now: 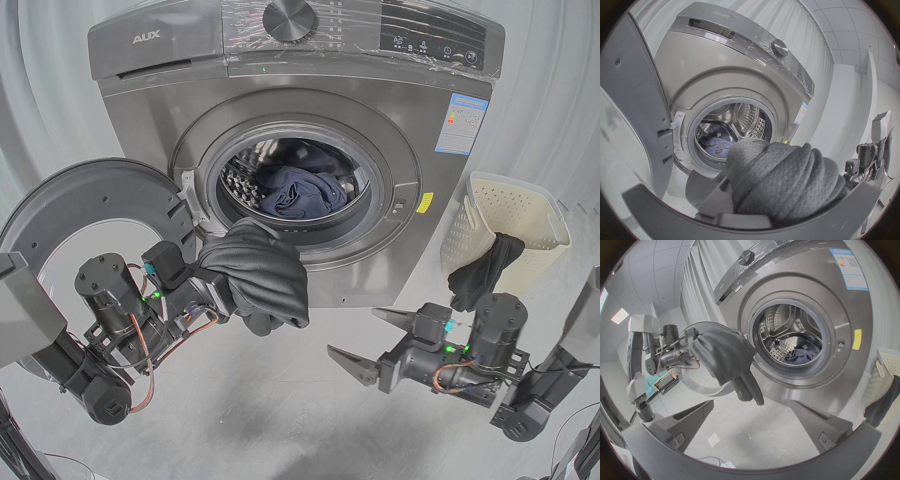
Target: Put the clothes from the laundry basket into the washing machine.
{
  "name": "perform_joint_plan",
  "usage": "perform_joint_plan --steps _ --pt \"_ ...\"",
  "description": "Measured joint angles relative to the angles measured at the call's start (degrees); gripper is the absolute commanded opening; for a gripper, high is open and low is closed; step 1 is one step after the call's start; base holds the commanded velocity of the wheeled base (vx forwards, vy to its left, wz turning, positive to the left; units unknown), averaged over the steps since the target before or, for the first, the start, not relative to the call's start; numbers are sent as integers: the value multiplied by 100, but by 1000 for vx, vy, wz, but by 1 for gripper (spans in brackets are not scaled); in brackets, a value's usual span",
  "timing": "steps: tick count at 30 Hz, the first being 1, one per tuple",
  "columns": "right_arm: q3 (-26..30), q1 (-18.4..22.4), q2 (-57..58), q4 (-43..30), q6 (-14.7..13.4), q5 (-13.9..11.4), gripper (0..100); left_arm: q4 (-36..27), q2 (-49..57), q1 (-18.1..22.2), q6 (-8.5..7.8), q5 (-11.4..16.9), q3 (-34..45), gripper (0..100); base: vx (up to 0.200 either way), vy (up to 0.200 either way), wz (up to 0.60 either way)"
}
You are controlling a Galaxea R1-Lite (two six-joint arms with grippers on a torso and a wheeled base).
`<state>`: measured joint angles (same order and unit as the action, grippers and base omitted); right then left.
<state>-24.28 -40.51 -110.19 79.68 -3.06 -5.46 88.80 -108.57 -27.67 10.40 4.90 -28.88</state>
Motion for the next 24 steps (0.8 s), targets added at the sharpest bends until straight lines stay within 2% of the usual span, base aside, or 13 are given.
perform_joint_plan --steps 3,6,11,24 --pt "478 171 297 55 22 -37 100 -1 68 -38 -33 -1 110 0 0 0 0" --pt "714 451 477 106 30 -50 100 0 116 -118 -121 2 207 0 0 0 0" --pt "819 647 551 123 30 -59 100 -4 143 -302 -202 49 418 0 200 0 0" --pt "850 619 538 128 20 -37 100 -4 96 -488 -268 49 499 0 200 0 0"
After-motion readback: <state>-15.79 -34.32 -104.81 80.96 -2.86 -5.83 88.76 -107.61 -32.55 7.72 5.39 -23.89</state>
